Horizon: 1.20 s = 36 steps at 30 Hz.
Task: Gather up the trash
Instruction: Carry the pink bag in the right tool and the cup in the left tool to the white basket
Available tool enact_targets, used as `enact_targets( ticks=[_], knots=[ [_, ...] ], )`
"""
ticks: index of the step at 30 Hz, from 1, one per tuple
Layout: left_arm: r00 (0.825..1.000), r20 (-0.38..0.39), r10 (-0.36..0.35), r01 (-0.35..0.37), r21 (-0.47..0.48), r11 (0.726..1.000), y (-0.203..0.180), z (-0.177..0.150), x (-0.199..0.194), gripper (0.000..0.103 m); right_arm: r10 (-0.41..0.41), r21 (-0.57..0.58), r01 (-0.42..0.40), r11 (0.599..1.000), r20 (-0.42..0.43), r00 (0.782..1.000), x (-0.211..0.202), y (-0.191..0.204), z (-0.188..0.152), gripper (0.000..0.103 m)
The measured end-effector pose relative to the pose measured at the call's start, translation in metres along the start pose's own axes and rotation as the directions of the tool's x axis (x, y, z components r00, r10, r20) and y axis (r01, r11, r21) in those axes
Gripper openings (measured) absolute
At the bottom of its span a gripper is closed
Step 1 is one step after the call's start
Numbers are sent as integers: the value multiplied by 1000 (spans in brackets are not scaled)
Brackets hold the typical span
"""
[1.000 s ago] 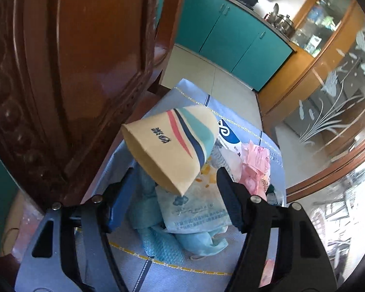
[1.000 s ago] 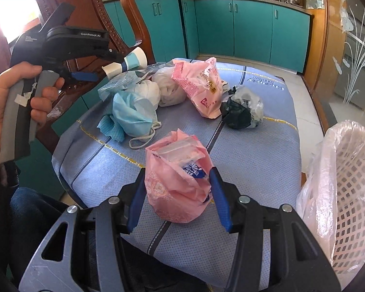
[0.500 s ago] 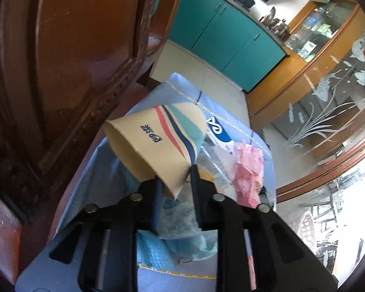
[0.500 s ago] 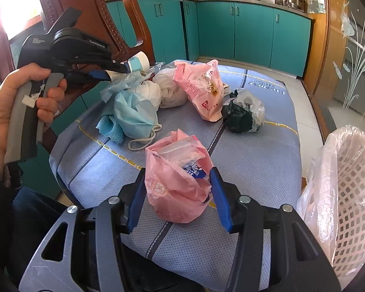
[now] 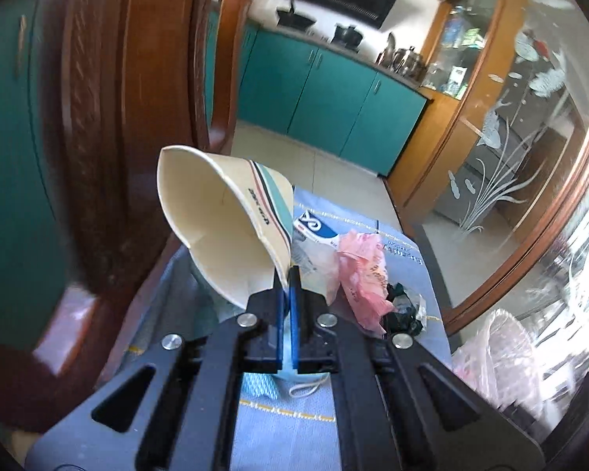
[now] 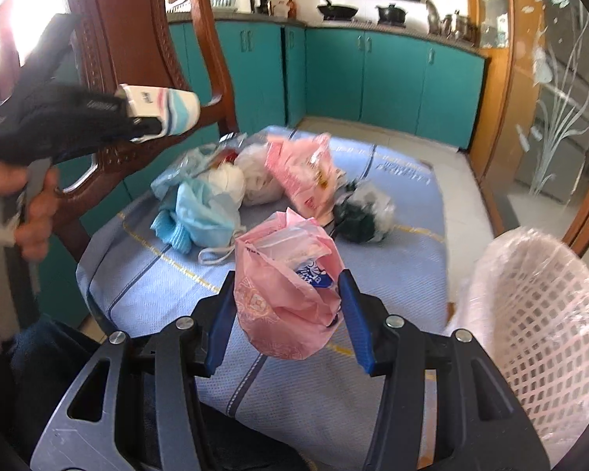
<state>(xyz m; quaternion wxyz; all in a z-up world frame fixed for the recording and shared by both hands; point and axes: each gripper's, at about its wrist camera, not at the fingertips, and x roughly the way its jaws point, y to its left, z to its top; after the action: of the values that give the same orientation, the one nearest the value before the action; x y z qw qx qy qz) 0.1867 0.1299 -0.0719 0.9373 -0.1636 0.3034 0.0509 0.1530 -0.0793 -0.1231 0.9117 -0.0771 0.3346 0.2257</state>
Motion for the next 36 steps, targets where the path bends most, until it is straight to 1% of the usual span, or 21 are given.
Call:
enact_targets(
  ticks=[4,8,12,19,21,27,31,36],
  knots=[
    [995,95,37,-45,84,995,-21,-11,-41,4,-42,-11,42,999,49,998,-21,-3,9,51],
    [986,155,57,-79,138,987,-36,-18,-71,3,-75,-13,77,997,91,993,-42,-4,16,51],
    [978,198,59,-93,168,981,-47,-28,-95,4,-107,-10,109,994,138,985,-64,-3,21,51],
    [965,256,53,-110,213,971,-59,-41,-123,4,-149,-2,154,988,235,961,-107,-3,30,51],
    [964,262,49,-108,216,970,-62,-43,-126,4,-155,-2,160,987,253,955,-115,-3,32,51],
    [959,278,46,-115,235,965,-72,-51,-138,4,-159,2,164,986,270,950,-126,-2,30,51],
    [961,273,43,-112,241,964,-69,-55,-140,4,-168,6,173,985,282,945,-131,-1,28,51],
    [962,271,43,-113,249,962,-75,-57,-141,4,-175,12,179,984,290,941,-136,-3,27,51]
  ],
)
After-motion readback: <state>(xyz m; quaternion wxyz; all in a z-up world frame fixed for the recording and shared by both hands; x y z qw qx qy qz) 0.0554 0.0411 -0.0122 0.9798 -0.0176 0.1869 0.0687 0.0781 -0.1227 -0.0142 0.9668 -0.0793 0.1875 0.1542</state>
